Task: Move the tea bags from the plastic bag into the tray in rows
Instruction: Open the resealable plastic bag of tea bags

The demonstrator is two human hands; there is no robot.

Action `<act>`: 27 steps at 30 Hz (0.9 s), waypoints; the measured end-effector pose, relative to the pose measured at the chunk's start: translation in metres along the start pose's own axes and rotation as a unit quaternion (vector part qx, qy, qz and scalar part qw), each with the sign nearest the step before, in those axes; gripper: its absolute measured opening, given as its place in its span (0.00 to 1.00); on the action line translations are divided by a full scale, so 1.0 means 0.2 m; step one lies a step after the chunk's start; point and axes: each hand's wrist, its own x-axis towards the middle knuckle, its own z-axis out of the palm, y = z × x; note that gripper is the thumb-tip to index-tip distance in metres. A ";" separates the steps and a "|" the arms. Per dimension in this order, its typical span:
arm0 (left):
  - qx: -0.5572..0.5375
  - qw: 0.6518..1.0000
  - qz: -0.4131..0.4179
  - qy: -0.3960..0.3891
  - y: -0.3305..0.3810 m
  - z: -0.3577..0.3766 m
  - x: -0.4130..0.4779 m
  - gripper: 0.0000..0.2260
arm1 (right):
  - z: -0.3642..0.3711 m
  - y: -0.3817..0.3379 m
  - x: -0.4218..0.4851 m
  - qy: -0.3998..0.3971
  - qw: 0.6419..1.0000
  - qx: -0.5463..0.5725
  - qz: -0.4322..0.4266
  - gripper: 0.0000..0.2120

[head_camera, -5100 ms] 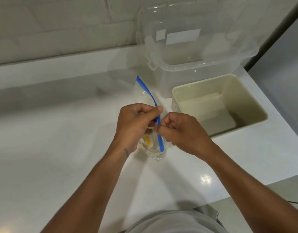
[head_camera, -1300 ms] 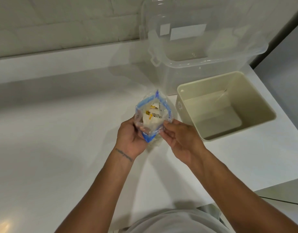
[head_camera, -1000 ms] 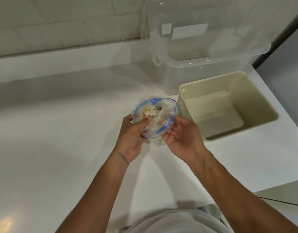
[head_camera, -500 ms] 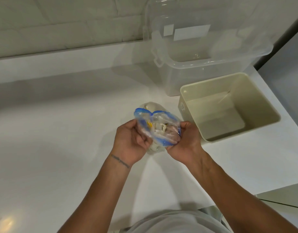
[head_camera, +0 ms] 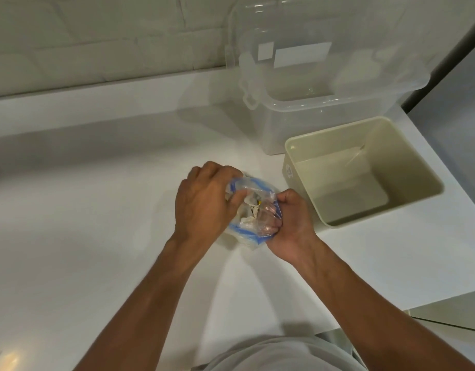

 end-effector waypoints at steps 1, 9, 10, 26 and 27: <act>-0.027 0.999 -0.026 0.010 0.01 0.00 0.02 0.14 | 0.01 0.00 0.00 0.002 1.000 -0.019 -0.010 0.06; -0.353 0.881 -0.293 -0.112 0.06 -0.02 0.17 0.08 | 0.01 0.03 -0.01 0.046 0.876 -0.397 -0.268 0.19; -0.386 0.855 -0.325 -0.120 0.06 -0.03 0.18 0.08 | 0.00 0.03 0.00 0.054 0.836 -0.459 -0.297 0.18; -0.544 0.673 -0.454 -0.211 -0.10 0.01 0.23 0.10 | 0.01 -0.04 0.05 0.089 0.936 -0.286 -0.183 0.20; -0.564 0.658 -0.457 -0.197 -0.09 0.02 0.23 0.08 | 0.02 -0.04 0.03 0.083 0.913 -0.329 -0.225 0.16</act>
